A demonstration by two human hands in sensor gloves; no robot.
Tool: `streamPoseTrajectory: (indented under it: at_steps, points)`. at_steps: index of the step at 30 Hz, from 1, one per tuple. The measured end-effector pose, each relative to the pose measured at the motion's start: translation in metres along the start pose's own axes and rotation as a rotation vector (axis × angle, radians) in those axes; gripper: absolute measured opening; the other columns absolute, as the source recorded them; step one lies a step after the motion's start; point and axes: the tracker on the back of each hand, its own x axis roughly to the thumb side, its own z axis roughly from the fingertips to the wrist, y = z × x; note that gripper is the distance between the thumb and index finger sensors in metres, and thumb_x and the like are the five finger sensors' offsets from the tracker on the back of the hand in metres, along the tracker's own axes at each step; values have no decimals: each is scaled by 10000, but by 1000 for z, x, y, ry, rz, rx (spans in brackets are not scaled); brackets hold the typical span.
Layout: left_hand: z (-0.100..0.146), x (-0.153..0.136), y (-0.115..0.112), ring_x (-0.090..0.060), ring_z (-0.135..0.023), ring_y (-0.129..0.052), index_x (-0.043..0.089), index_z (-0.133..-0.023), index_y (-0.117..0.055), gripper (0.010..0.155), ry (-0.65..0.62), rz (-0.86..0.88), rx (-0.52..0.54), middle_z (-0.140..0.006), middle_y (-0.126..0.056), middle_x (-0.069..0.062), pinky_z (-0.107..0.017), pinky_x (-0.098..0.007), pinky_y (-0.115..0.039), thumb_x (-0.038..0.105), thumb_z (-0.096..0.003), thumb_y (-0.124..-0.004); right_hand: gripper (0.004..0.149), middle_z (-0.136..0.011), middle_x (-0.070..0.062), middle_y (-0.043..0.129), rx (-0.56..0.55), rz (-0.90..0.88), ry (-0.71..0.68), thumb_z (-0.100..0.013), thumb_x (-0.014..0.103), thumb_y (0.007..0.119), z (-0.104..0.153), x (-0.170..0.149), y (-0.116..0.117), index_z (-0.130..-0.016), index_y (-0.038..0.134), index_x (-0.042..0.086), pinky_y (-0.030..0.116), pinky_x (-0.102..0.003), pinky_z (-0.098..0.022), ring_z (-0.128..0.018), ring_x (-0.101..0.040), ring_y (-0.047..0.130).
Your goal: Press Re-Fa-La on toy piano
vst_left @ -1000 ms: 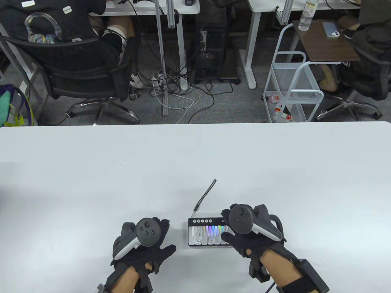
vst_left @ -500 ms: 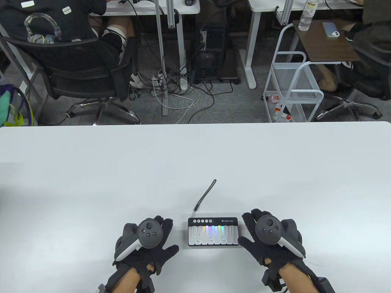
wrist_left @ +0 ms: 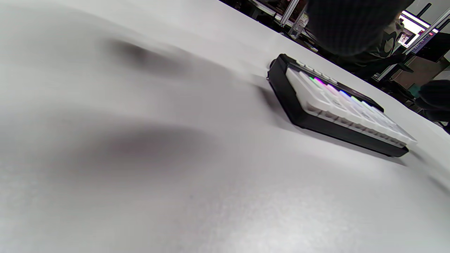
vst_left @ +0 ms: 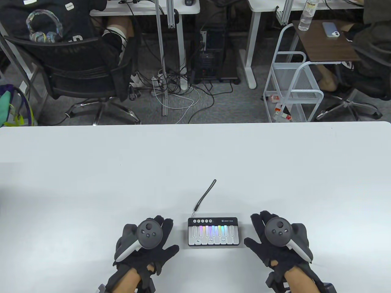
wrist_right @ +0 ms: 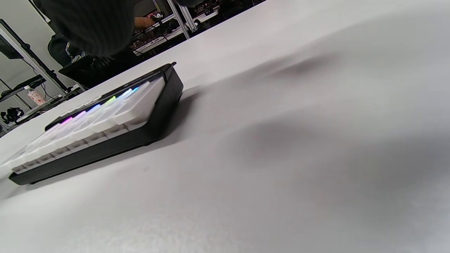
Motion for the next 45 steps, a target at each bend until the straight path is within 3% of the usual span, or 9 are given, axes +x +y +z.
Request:
streamPoseTrajectory:
  at_steps: [45]
  points:
    - [2,1,2,-436,-1091,-249,274,-1098,-235,848,-3,0,10,-1175,-195,-89,-745,-661,-345,628,-458,-663,810,-1118,-117,184,-26,-33,20,-412,530,750,2,-3,-8,-1039,351,208,267,-677,-719,-1041,-485,211]
